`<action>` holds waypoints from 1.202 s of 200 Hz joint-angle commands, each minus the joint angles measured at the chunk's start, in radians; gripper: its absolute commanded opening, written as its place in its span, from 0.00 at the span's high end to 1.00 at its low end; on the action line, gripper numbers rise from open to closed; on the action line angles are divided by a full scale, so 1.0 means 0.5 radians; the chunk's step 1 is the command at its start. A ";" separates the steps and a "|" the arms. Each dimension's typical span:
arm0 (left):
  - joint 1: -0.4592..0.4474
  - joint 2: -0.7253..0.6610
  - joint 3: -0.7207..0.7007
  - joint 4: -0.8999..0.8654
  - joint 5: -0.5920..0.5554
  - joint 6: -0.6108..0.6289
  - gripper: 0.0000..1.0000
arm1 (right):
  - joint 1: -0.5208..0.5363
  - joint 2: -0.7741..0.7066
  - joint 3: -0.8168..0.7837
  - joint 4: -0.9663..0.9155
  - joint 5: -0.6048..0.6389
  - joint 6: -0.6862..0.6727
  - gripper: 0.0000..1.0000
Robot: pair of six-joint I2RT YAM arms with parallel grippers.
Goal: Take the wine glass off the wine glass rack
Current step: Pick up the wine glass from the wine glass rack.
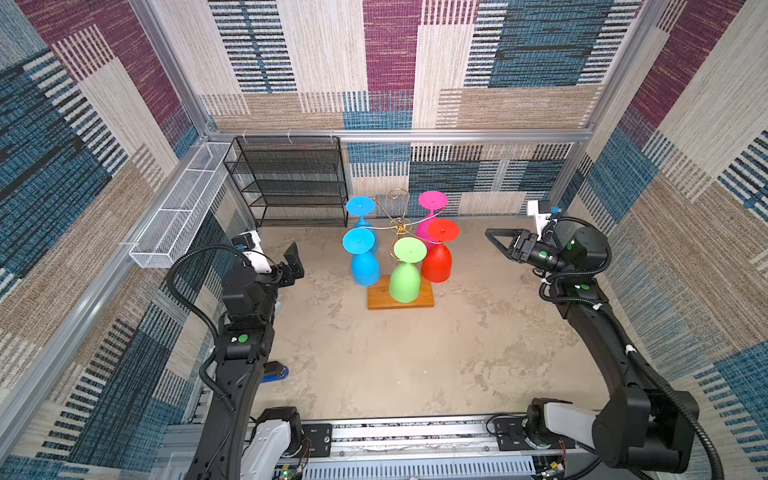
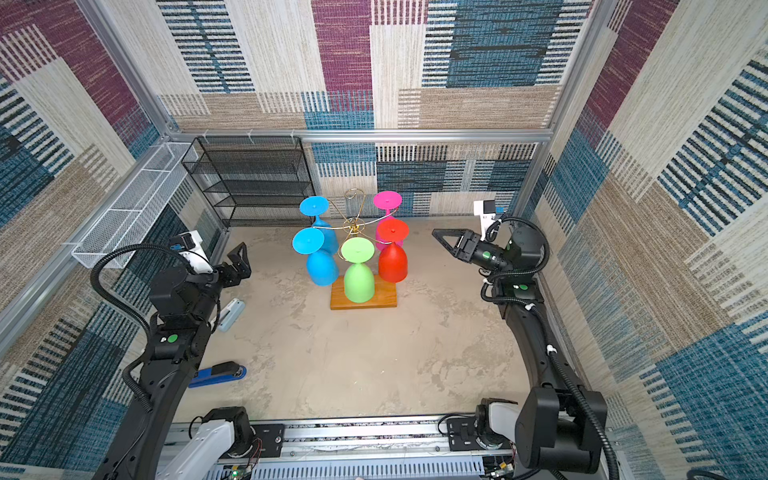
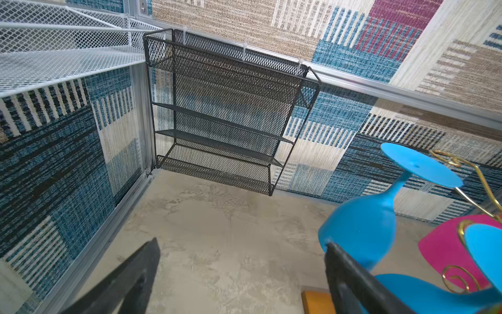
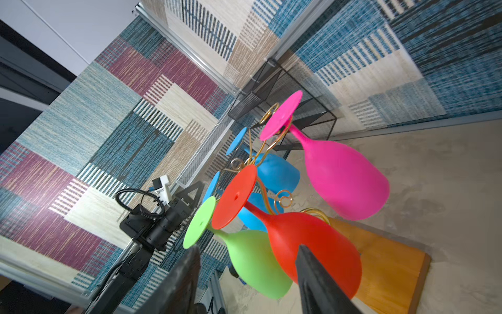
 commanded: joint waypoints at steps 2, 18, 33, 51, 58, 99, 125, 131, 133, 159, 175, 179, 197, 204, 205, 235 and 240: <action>0.019 -0.001 0.004 -0.026 0.065 -0.023 0.03 | 0.079 -0.007 0.018 -0.060 -0.039 0.050 0.40; 0.026 -0.007 -0.007 -0.011 0.091 -0.035 0.03 | 0.131 0.041 0.039 -0.068 -0.004 0.064 0.41; 0.029 -0.007 -0.010 -0.007 0.100 -0.034 0.03 | 0.153 0.082 0.029 0.012 0.016 0.126 0.42; 0.032 -0.014 -0.016 -0.014 0.108 -0.034 0.03 | 0.174 0.128 0.037 0.130 -0.010 0.219 0.42; 0.031 -0.017 -0.018 -0.016 0.112 -0.035 0.03 | 0.187 0.146 0.062 0.123 -0.007 0.220 0.42; 0.040 -0.009 -0.024 -0.025 0.124 -0.046 0.04 | 0.246 0.235 0.157 0.107 0.003 0.225 0.44; 0.048 -0.010 -0.022 -0.023 0.148 -0.054 0.04 | 0.286 0.285 0.203 0.068 0.041 0.204 0.45; 0.051 -0.012 -0.020 -0.027 0.152 -0.057 0.04 | 0.295 0.296 0.212 0.064 0.044 0.202 0.45; 0.052 -0.013 -0.022 -0.027 0.151 -0.057 0.04 | 0.299 0.303 0.215 0.066 0.047 0.204 0.45; 0.063 -0.023 -0.026 -0.023 0.155 -0.066 0.04 | 0.341 0.365 0.272 0.052 0.063 0.200 0.47; 0.071 -0.030 -0.032 -0.026 0.157 -0.073 0.03 | 0.362 0.402 0.320 0.003 0.075 0.177 0.50; 0.072 -0.032 -0.034 -0.023 0.159 -0.074 0.04 | 0.364 0.407 0.327 -0.004 0.076 0.174 0.51; 0.081 -0.039 -0.039 -0.026 0.162 -0.084 0.04 | 0.373 0.433 0.343 -0.008 0.085 0.181 0.53; 0.083 -0.041 -0.044 -0.024 0.166 -0.085 0.04 | 0.378 0.444 0.352 -0.010 0.082 0.183 0.54; 0.085 -0.041 -0.042 -0.025 0.166 -0.083 0.04 | 0.378 0.444 0.352 -0.011 0.082 0.184 0.54; 0.103 -0.059 -0.050 -0.028 0.148 -0.104 0.03 | 0.397 0.480 0.386 -0.033 0.084 0.191 0.56; 0.108 -0.064 -0.054 -0.025 0.148 -0.106 0.04 | 0.399 0.484 0.389 -0.033 0.085 0.190 0.57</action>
